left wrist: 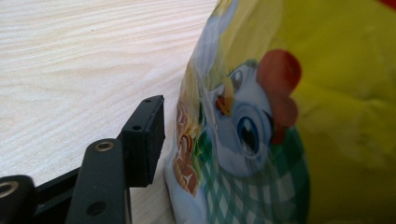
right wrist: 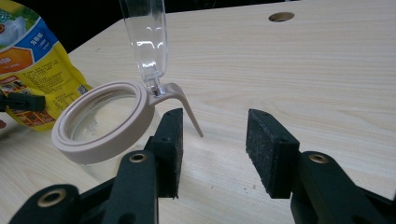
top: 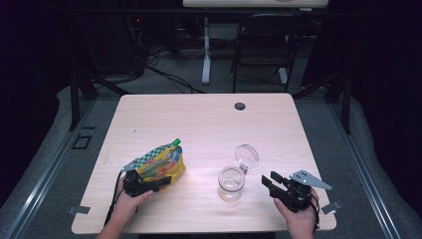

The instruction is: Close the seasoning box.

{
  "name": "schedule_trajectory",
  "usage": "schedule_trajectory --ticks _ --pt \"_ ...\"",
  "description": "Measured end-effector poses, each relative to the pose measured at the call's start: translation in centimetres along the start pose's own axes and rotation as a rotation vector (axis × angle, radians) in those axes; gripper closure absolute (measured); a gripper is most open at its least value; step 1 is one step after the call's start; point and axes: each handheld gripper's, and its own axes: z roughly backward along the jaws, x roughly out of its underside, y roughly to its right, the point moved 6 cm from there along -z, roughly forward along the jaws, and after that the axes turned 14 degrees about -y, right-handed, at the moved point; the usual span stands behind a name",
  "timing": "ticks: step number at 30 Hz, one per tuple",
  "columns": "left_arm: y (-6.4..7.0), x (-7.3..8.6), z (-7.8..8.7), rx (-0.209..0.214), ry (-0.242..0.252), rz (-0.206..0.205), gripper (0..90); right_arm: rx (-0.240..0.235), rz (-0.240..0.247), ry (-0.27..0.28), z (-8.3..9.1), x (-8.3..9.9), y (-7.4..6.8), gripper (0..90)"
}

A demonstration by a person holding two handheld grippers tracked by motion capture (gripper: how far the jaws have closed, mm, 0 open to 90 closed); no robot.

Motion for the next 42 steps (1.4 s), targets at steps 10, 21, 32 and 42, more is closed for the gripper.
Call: schedule_trajectory --ticks 10,21,32,42 --pt "0.1 0.0 -0.1 0.012 0.027 0.005 45.8 0.004 0.016 -0.005 0.0 0.0 0.0 56.9" --pt "0.1 0.0 -0.1 0.011 0.05 0.007 46.0 0.029 0.08 -0.003 -0.1 -0.1 -0.5 57.1" --pt "0.1 -0.1 0.0 0.007 0.07 0.007 45.4 0.026 0.113 0.002 -0.3 -0.1 -1.0 57.3" --pt "0.3 -0.2 0.0 0.02 0.077 -0.005 49.2 0.013 0.088 -0.002 -0.5 0.0 -0.9 57.6"
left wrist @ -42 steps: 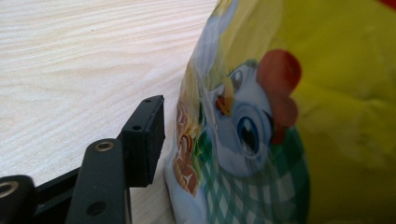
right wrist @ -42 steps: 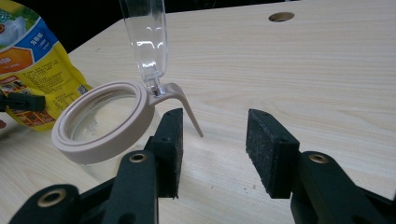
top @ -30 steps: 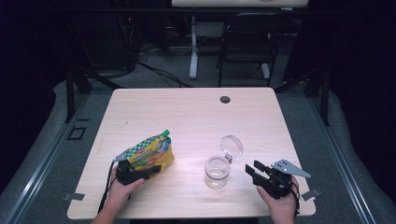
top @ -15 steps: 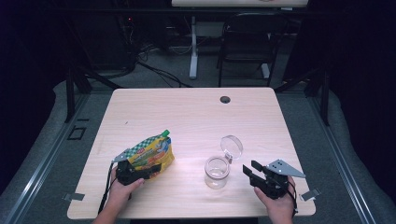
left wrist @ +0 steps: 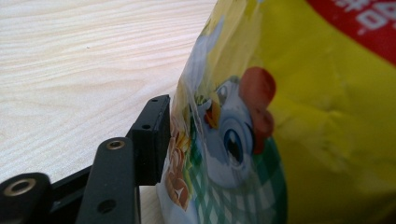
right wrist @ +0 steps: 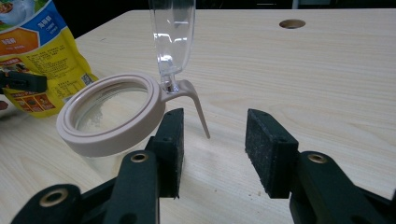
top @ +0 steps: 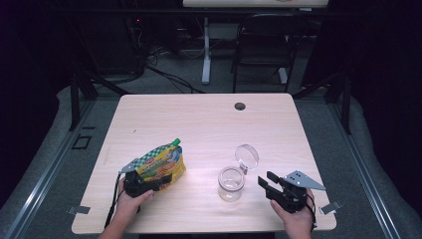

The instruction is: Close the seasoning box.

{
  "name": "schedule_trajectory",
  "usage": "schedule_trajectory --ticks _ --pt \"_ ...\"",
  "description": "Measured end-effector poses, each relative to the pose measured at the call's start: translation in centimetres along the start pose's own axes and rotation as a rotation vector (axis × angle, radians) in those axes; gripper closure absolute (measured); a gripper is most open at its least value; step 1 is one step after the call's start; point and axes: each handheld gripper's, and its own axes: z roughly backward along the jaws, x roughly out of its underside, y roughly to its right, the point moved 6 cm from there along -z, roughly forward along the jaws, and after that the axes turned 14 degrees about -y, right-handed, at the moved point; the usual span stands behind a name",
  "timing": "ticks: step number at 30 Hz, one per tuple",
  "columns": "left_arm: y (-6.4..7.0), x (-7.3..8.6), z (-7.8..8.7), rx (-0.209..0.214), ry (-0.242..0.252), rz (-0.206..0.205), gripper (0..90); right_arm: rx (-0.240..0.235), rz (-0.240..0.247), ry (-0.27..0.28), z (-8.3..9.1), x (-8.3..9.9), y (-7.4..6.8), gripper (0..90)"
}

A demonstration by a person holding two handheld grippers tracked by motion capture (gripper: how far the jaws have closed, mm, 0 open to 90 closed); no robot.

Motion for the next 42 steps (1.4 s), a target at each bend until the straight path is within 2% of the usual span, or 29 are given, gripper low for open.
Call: schedule_trajectory --ticks 9,14,16,18,20,22,24,25,31,32,33,42 --pt "0.13 0.05 -0.07 -0.01 -0.001 -0.014 52.8 0.002 0.0 -0.003 0.13 0.08 0.1 57.6" --pt "0.26 0.06 -0.12 -0.032 0.006 -0.029 55.1 0.002 -0.003 0.0 0.1 0.06 0.19 57.6" --pt "0.35 -0.02 -0.24 -0.057 0.026 -0.028 55.9 0.001 0.001 -0.003 0.04 0.08 0.2 57.6" --pt "0.5 0.02 -0.16 -0.063 0.012 -0.042 57.7 0.001 0.001 -0.007 -0.04 0.1 0.21 57.6" --pt "0.59 -0.04 -0.28 -0.084 0.025 -0.04 58.2 0.001 0.001 -0.006 -0.08 0.09 0.21 57.6" --pt "0.64 0.0 -0.2 -0.078 0.012 -0.045 58.6 0.0 -0.001 -0.007 -0.13 0.07 0.21 57.7" --pt "0.67 -0.05 -0.25 -0.095 0.023 -0.041 59.1 -0.003 0.001 -0.003 -0.24 -0.02 0.14 57.7" --pt "0.69 0.0 -0.12 -0.09 0.009 -0.047 59.7 0.001 0.007 -0.011 -0.3 0.02 0.11 57.7" --pt "0.76 -0.12 -0.08 -0.102 0.015 -0.049 61.6 -0.001 0.014 -0.01 -0.36 -0.01 0.0 57.8" --pt "0.73 -0.15 -0.09 -0.113 0.02 -0.048 61.8 0.0 0.014 -0.011 -0.37 0.0 0.0 57.8" --pt "0.72 -0.11 0.02 -0.106 0.006 -0.05 62.2 0.0 0.014 -0.012 -0.37 0.02 -0.01 57.8" --pt "0.05 -0.3 0.65 -0.117 0.01 -0.014 62.8 -0.001 0.012 -0.005 -0.24 0.03 0.04 57.9"
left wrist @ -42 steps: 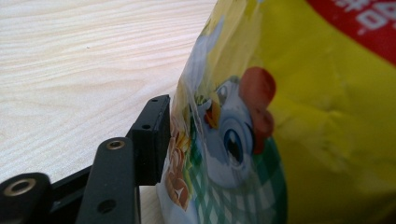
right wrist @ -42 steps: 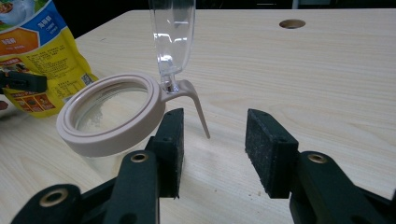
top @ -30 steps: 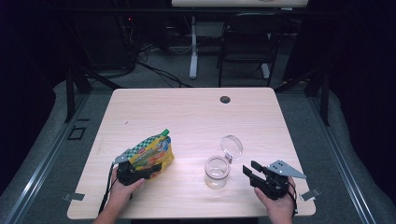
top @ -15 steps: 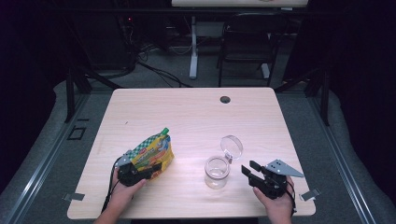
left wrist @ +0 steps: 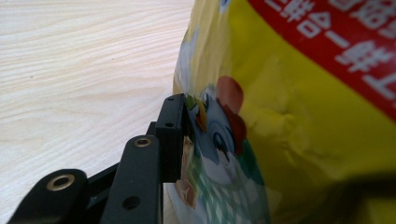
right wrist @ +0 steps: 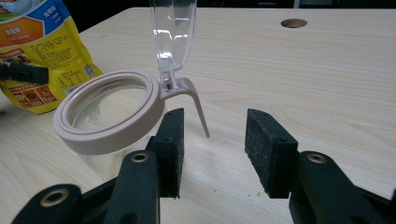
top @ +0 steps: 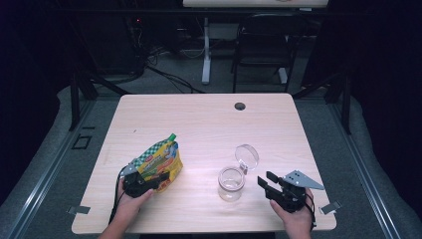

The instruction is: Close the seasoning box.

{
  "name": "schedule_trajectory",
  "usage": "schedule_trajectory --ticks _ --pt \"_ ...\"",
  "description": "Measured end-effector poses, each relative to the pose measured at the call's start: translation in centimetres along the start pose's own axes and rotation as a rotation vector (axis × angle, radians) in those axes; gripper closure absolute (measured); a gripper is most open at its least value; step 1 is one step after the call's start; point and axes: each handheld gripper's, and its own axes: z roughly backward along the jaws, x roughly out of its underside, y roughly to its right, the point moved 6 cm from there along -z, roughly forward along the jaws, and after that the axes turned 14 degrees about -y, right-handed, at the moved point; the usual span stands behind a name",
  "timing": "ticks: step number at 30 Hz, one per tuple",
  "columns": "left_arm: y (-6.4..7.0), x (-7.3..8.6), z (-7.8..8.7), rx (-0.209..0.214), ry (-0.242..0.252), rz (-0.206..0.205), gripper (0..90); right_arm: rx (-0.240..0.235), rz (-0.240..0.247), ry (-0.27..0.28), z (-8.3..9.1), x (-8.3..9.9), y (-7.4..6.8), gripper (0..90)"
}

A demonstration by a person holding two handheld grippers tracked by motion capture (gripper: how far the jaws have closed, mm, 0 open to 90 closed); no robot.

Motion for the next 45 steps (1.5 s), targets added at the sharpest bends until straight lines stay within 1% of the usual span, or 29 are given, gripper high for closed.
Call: schedule_trajectory --ticks 2,6,7,8,9,12,14,15,16,17,21,24,25,27,30,31,33,34,35,36,38,40,41,42,44,45 --pt "0.0 -0.1 0.2 0.001 0.001 0.005 62.9 0.002 0.005 0.001 0.0 0.0 0.0 57.8" --pt "0.2 -0.4 0.7 0.002 0.007 -0.005 63.0 0.005 0.018 0.004 0.1 0.0 -0.1 57.7" --pt "0.4 -0.5 0.9 -0.008 0.012 -0.015 63.0 0.007 0.018 0.005 0.2 0.0 -0.1 57.6" --pt "0.4 -0.5 0.9 -0.008 0.012 -0.015 63.0 0.007 0.018 0.005 0.2 0.0 -0.1 57.6" --pt "0.5 -0.6 1.0 -0.014 0.013 -0.025 63.0 0.006 0.016 0.005 0.2 0.0 -0.1 57.7" --pt "0.7 -0.8 1.3 -0.023 0.022 -0.034 63.0 0.004 0.017 0.008 0.3 0.0 -0.1 57.7" --pt "0.9 -0.9 1.4 -0.04 0.014 -0.048 63.0 0.006 0.017 0.009 0.3 0.0 -0.1 57.6" --pt "1.0 -1.0 1.6 -0.063 0.007 -0.069 63.0 0.007 0.016 0.013 0.3 0.0 0.0 57.4" --pt "1.0 -1.0 1.6 -0.063 0.007 -0.069 63.0 0.007 0.016 0.013 0.3 0.0 0.0 57.4" --pt "1.2 -1.0 1.7 -0.077 0.007 -0.079 63.0 0.008 0.021 0.016 0.3 0.0 -0.1 57.0" --pt "1.5 -1.1 1.9 -0.084 0.003 -0.089 63.0 0.004 0.03 0.027 0.4 -0.1 -0.2 56.9" --pt "1.7 -1.2 2.0 -0.1 0.005 -0.103 63.0 0.003 0.055 0.043 0.5 -0.2 -0.5 56.7" --pt "1.8 -1.2 2.1 -0.107 -0.004 -0.111 63.0 0.002 0.058 0.046 0.5 -0.2 -0.5 56.7" --pt "2.0 -1.3 2.1 -0.116 -0.001 -0.121 63.1 -0.008 0.062 0.033 0.4 -0.2 -0.6 56.4" --pt "2.3 -1.3 2.2 -0.126 -0.002 -0.132 63.0 0.004 0.067 0.015 0.1 0.0 -0.7 55.8" --pt "2.4 -1.3 2.3 -0.128 -0.006 -0.135 63.1 0.005 0.061 0.009 0.1 0.0 -0.7 55.5" --pt "2.6 -1.4 2.4 -0.138 -0.003 -0.145 63.1 -0.006 0.042 0.016 0.1 0.0 -0.6 55.5" --pt "2.7 -1.4 2.4 -0.14 -0.001 -0.145 63.1 -0.006 0.042 0.016 0.1 0.0 -0.6 55.5" --pt "2.8 -1.4 2.4 -0.152 -0.007 -0.156 63.1 0.0 0.041 0.02 0.2 0.0 -0.5 55.5" --pt "2.8 -1.4 2.4 -0.152 -0.007 -0.156 63.1 0.0 0.041 0.02 0.2 0.0 -0.5 55.5" --pt "3.0 -1.5 2.5 -0.163 -0.016 -0.173 63.1 -0.003 0.039 0.025 0.2 0.0 -0.5 56.1" --pt "3.2 -1.5 2.5 -0.175 -0.014 -0.182 63.1 0.002 0.04 0.026 0.3 0.0 -0.5 56.9" --pt "3.5 -1.5 2.6 -0.193 -0.019 -0.198 63.1 0.004 0.045 0.029 0.3 0.0 -0.5 57.7" --pt "3.5 -1.5 2.6 -0.193 -0.019 -0.198 63.1 0.004 0.045 0.029 0.3 0.0 -0.5 57.7" --pt "3.7 -1.5 2.6 -0.199 -0.021 -0.212 63.1 0.009 0.053 0.036 0.3 -0.1 -0.5 58.7" --pt "3.8 -1.6 2.6 -0.21 -0.023 -0.224 63.1 0.008 0.056 0.042 0.3 -0.1 -0.5 59.0"
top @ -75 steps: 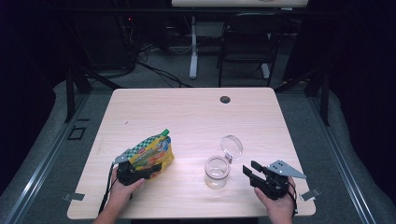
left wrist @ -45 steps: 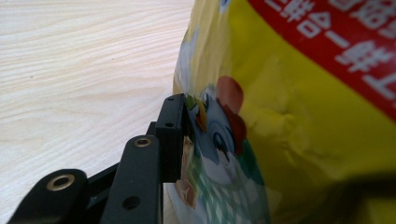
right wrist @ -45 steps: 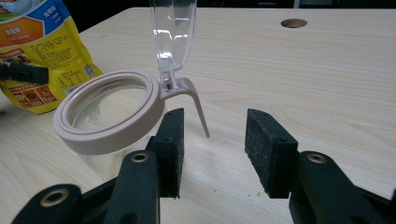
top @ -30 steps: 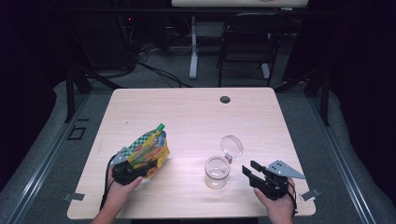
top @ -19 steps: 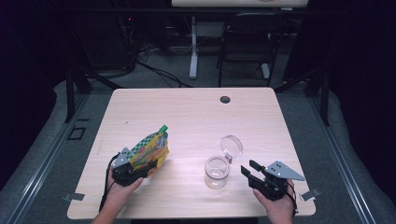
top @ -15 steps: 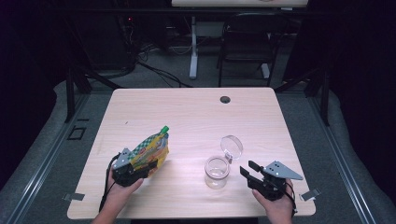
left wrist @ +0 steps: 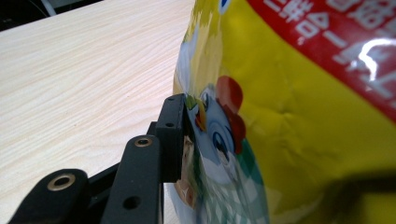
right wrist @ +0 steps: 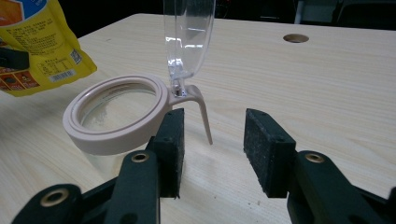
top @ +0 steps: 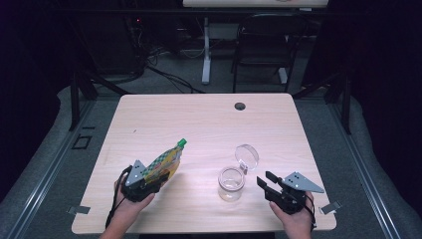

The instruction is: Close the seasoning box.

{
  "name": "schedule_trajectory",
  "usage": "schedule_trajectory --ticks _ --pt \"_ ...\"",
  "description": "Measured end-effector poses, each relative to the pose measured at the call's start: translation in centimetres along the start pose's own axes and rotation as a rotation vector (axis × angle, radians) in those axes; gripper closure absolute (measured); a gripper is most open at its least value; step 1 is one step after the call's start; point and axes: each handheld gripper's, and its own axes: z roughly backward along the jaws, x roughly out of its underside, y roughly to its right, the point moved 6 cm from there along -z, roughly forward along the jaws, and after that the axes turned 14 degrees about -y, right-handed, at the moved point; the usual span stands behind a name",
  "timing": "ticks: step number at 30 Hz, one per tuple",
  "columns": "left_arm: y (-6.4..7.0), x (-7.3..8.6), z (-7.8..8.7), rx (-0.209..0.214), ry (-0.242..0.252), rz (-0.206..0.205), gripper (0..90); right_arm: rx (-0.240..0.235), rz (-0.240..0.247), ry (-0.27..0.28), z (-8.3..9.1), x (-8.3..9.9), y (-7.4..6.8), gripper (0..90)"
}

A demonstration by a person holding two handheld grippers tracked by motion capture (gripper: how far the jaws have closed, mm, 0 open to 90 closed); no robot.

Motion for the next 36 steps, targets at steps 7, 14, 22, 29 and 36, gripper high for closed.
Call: schedule_trajectory --ticks 7,14,22,29,36 --pt "0.3 0.0 0.1 -0.026 -0.01 -0.028 63.1 0.009 0.022 0.005 0.1 -0.1 -0.1 60.3" --pt "0.3 -0.1 0.3 -0.051 -0.012 -0.043 63.1 0.005 0.036 0.01 0.3 -0.1 -0.2 63.9" --pt "0.7 -0.1 0.5 -0.06 -0.025 -0.06 63.1 -0.016 -0.013 -0.011 0.3 -0.1 -0.1 65.6" --pt "1.4 -0.2 0.4 -0.072 -0.042 -0.096 63.1 -0.016 -0.004 -0.002 0.4 -0.3 -0.5 62.6" --pt "1.8 -0.3 0.4 -0.081 -0.049 -0.111 63.2 0.005 0.045 0.009 0.2 -0.5 -1.1 54.8"
